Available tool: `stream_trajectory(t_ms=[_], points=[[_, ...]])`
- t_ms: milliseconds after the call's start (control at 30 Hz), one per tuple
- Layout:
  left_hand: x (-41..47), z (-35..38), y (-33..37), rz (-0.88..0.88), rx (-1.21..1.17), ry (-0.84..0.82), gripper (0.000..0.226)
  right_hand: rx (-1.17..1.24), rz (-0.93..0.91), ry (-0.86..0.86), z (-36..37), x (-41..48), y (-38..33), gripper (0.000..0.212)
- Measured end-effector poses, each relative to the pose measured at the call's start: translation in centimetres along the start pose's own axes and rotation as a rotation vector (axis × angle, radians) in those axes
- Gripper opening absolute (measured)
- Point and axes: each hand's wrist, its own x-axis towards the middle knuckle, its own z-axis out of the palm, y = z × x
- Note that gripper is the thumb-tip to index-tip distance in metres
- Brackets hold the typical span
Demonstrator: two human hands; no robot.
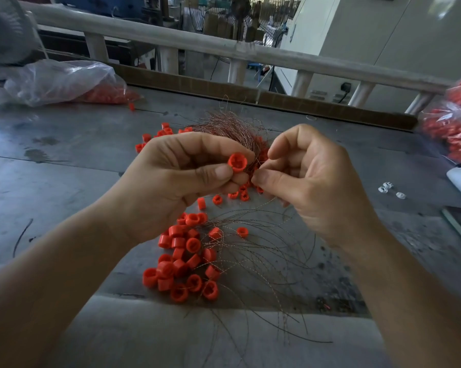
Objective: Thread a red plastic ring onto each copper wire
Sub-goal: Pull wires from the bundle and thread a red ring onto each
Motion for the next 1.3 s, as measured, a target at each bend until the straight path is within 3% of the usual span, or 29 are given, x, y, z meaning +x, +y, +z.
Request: stream_trajectory(t_ms=[200, 333, 433, 567, 667, 800, 1200, 1300], points=[[0.1, 0.2, -0.4, -0.047, -0.029, -0.062, 0.020, -0.026, 0.031, -0.042, 1.0, -0.1, 0.3, 0.035], [0.1, 0.3, -0.6, -0.064, -0.074, -0.041, 0.020, 0.028, 0.032, -0.060, 0.1, 0.2, 0.5, 0.027], [0.1, 0.1, -0.3, -0.066, -0.109, -0.003, 0.020, -0.100, 0.039, 0.082, -1.7, 0.9, 1.8, 0.015], [0.2, 0.1, -0.1, -0.065, -0.143, 0.054, 0.021, -0.472, 0.106, 0.290, -4.5, 2.1, 4.9, 0.021], [0.1, 0.2, 0.0, -0.062, -0.137, 0.065, 0.021, -0.686, 0.222, 0.193, -4.9, 2.5, 7.2, 0.019], [0.1, 0.0, 0.0, -0.063, -0.136, 0.067, 0.021, -0.788, 0.290, 0.103, -4.8, 2.5, 8.7, 0.005], [0.3, -0.2, -0.3, -0.079, -0.122, 0.055, 0.022, -0.916, 0.250, 0.006, -3.8, 3.0, 10.0, 0.009], [0.3, -0.4, -0.3, -0.098, -0.102, 0.049, 0.021, -0.732, 0.275, 0.099, -4.1, 2.9, 9.1, 0.019]])
